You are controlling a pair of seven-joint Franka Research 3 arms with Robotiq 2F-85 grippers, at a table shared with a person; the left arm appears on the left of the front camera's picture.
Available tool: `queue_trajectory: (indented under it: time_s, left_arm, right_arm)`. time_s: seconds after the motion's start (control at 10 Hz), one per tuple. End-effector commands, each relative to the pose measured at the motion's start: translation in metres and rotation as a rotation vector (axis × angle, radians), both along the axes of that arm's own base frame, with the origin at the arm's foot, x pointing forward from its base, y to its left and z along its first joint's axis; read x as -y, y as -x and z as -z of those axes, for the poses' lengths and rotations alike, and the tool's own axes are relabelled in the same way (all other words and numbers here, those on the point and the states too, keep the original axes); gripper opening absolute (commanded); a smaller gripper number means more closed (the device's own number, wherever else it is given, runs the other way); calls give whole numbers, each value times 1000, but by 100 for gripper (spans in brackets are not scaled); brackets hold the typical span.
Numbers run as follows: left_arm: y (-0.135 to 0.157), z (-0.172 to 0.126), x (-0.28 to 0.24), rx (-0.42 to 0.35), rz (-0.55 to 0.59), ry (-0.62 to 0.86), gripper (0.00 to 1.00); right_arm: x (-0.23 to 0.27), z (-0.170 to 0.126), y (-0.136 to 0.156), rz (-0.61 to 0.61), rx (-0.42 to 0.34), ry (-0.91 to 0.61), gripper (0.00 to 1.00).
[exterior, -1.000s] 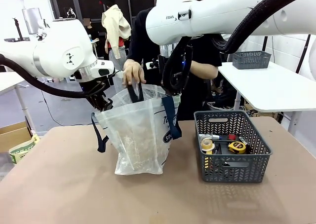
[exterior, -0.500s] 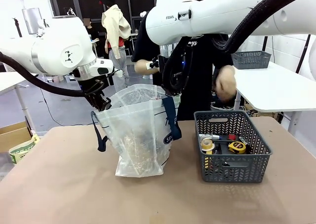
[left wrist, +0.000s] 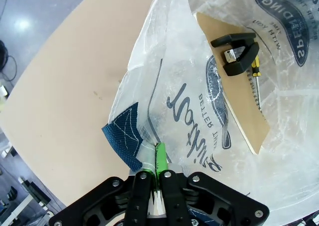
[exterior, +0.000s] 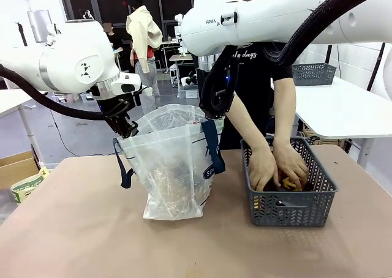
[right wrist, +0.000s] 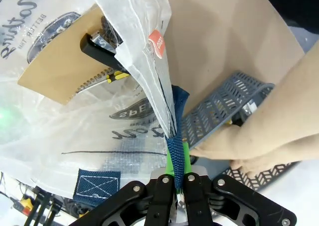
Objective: Transfer purchased items from the store into the shopping bag.
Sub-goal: Move the Reusable shopping bag to the right side of the table.
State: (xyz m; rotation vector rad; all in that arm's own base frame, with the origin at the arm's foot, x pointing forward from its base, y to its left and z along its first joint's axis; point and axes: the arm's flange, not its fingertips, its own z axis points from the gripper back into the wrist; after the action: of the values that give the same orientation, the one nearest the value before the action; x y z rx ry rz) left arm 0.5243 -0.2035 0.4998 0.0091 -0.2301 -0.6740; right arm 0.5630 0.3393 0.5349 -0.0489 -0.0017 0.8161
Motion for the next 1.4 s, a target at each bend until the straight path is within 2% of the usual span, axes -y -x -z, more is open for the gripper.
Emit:
queue_trajectory:
  time_s: [0.0,0.4,0.8,1.3]
  left_arm:
    - [0,0,-1,2,-1,-1,0]
    - [0,0,0,0,0,0,0]
    - [1,-8,-4,-3,57,-57,0]
    - [6,-20,-9,39,73,-115,0]
  right_arm:
    - [1,0,0,6,-1,-1,0]
    - [1,0,0,6,-1,-1,0]
    - [1,0,0,6,-1,-1,0]
    - [1,0,0,6,-1,-1,0]
